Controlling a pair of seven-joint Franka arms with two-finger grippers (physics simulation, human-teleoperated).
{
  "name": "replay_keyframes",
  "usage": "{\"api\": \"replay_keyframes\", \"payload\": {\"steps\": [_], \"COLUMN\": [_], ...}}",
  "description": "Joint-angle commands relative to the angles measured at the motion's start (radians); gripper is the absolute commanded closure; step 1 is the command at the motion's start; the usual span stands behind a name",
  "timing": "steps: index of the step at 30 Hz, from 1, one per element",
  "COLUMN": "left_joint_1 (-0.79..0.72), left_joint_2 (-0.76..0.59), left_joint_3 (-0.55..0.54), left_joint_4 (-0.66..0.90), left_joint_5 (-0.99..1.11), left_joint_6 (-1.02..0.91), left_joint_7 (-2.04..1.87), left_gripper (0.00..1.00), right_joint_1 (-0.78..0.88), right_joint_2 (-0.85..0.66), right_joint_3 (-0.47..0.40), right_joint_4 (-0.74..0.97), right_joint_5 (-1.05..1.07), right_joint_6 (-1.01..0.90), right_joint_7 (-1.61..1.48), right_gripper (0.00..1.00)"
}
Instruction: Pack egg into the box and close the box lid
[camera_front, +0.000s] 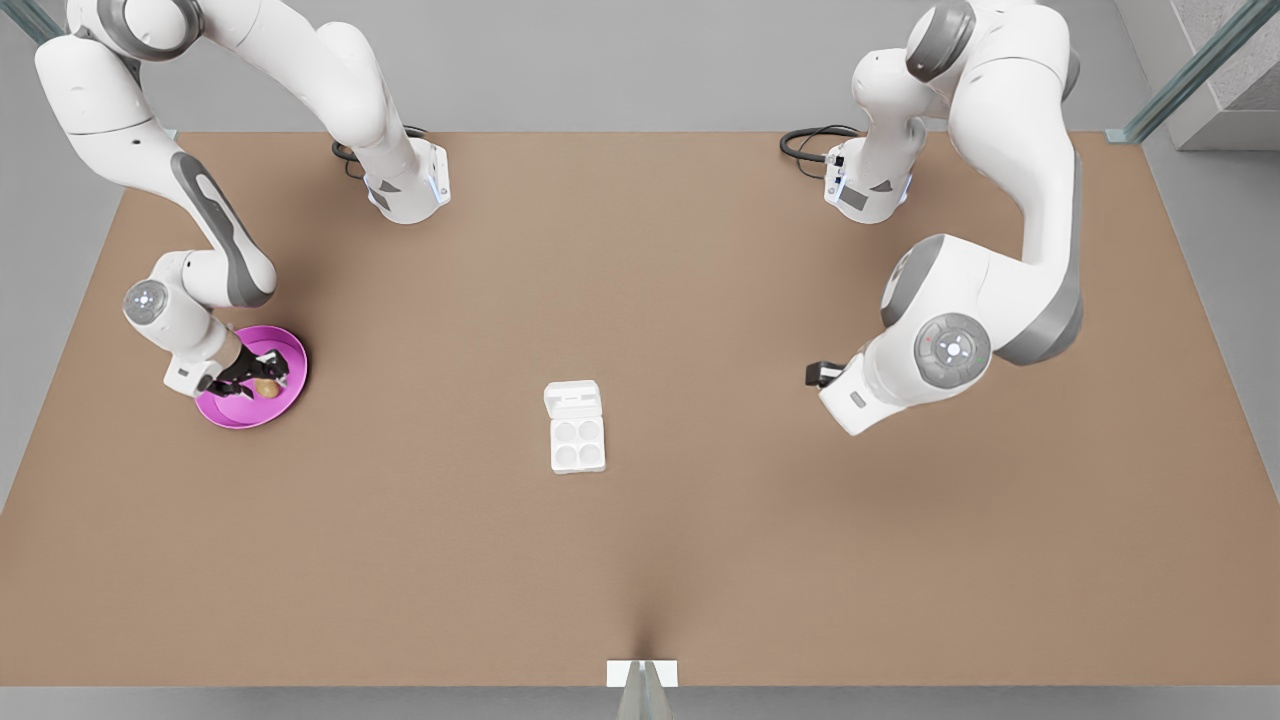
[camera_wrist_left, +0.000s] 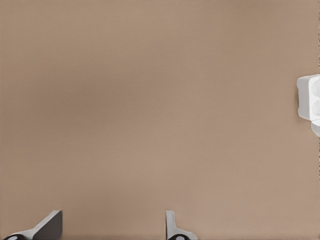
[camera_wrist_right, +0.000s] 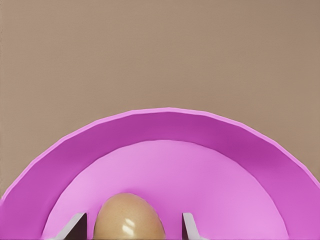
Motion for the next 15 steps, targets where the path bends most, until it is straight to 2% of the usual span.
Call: {"api": "replay_keyframes", "payload": {"steps": [1, 4, 5, 10, 12, 15], "left_joint_1": [-0.004, -0.005, -0.005, -0.005, -0.007, -0.013], "left_joint_2": [0.0, 0.003, 0.003, 0.006, 0.001, 0.003], "left_joint_3": [0.0, 0.0, 0.0, 0.0, 0.0, 0.0], "left_joint_4": [0.0, 0.001, 0.0, 0.0, 0.0, 0.0], "left_joint_5": [0.002, 0.0, 0.002, 0.0, 0.002, 0.0], "left_joint_6": [0.002, 0.003, 0.003, 0.008, 0.006, 0.008], "left_joint_7": [-0.027, -0.027, -0.027, -0.027, -0.029, -0.044], "left_gripper": [0.0, 0.0, 0.0, 0.0, 0.0, 0.0], "right_joint_1": [-0.002, -0.002, -0.002, -0.006, -0.009, -0.009], "right_joint_2": [-0.003, -0.019, -0.02, -0.015, -0.026, -0.092], "right_joint_3": [0.0, 0.002, 0.002, 0.002, 0.002, 0.008], "right_joint_4": [-0.007, -0.023, -0.023, -0.023, -0.021, -0.021], "right_joint_5": [0.002, 0.004, 0.004, 0.004, 0.005, 0.036], "right_joint_6": [0.013, 0.012, 0.012, 0.012, 0.008, -0.048], "right_joint_7": [-0.011, -0.011, -0.011, -0.011, -0.011, -0.011], "right_gripper": [0.23, 0.28, 0.38, 0.49, 0.58, 0.58]}}
